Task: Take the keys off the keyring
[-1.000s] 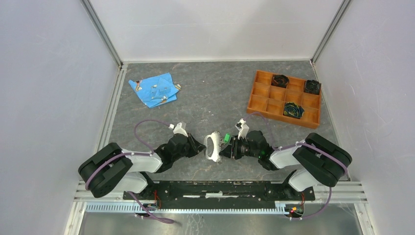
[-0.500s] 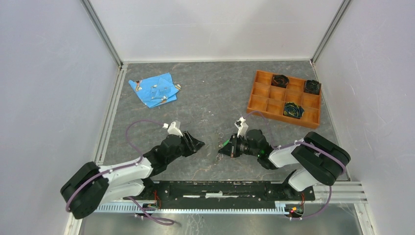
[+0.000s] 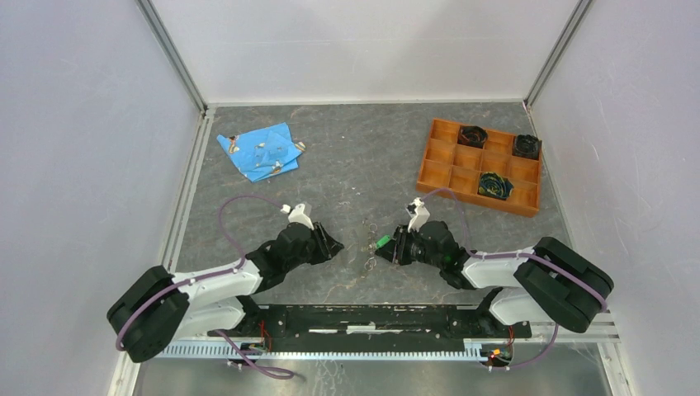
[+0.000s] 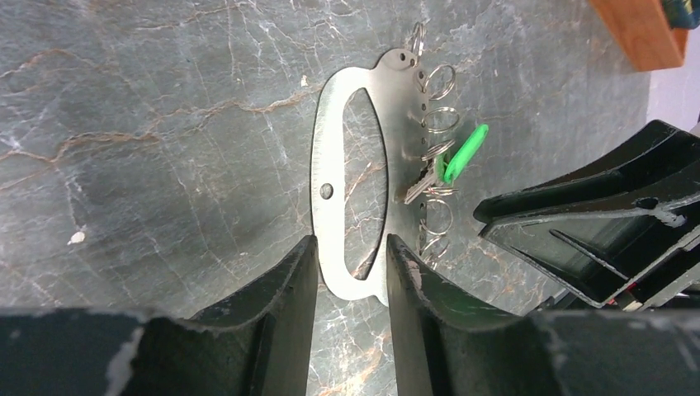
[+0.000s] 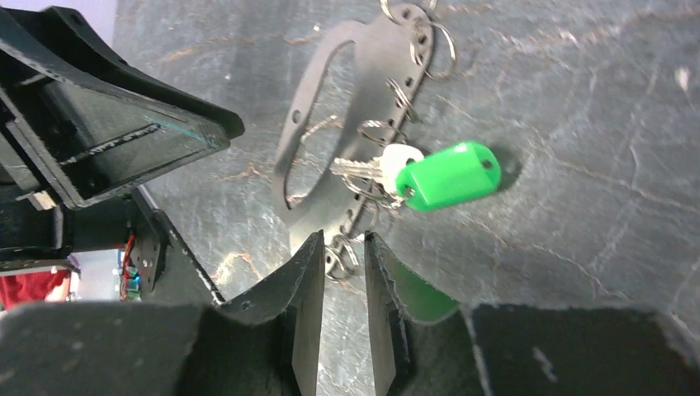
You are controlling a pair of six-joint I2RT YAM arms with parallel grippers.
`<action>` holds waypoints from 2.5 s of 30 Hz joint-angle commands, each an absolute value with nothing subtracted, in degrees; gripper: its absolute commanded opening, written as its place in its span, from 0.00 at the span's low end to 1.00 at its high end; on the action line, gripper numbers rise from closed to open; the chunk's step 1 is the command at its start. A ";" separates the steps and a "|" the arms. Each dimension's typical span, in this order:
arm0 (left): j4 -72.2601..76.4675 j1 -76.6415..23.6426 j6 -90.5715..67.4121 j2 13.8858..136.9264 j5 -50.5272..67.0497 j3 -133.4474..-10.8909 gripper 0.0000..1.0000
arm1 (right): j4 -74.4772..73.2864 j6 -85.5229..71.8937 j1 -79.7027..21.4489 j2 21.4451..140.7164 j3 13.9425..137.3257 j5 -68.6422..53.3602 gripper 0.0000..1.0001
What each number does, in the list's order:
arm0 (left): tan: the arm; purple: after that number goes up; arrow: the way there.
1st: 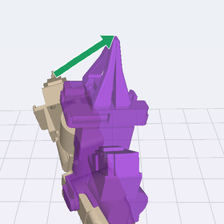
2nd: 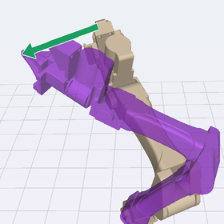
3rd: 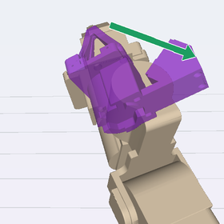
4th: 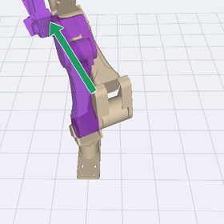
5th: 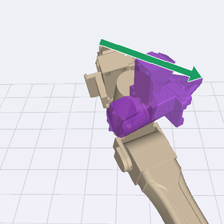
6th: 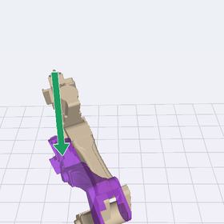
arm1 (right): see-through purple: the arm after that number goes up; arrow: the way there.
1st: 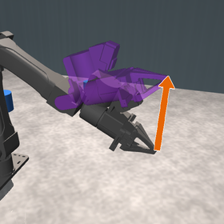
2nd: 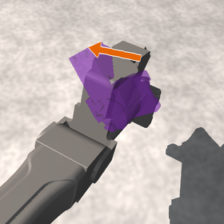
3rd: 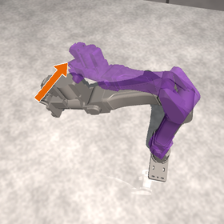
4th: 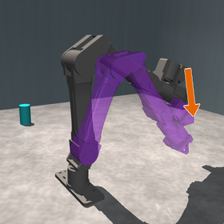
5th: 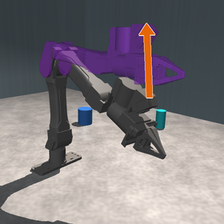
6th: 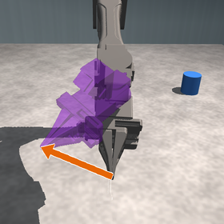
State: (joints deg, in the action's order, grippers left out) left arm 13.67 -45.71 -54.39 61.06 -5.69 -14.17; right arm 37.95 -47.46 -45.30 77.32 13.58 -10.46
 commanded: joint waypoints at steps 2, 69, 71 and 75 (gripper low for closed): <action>18.28 -45.53 -50.01 65.23 -3.84 -16.52 0.42 | 39.68 -51.50 -46.43 79.08 11.69 -6.19 0.31; 20.89 -42.19 -63.61 32.46 1.95 -0.93 0.57 | 39.48 -59.98 -50.53 72.53 23.04 -0.36 0.00; 21.71 -42.19 -63.40 31.61 2.02 -0.72 0.58 | 38.83 -61.59 -50.70 71.49 23.61 1.74 0.00; 25.41 -42.19 -64.00 31.14 2.00 -0.09 0.59 | 37.87 -64.16 -51.11 69.55 24.96 5.76 0.00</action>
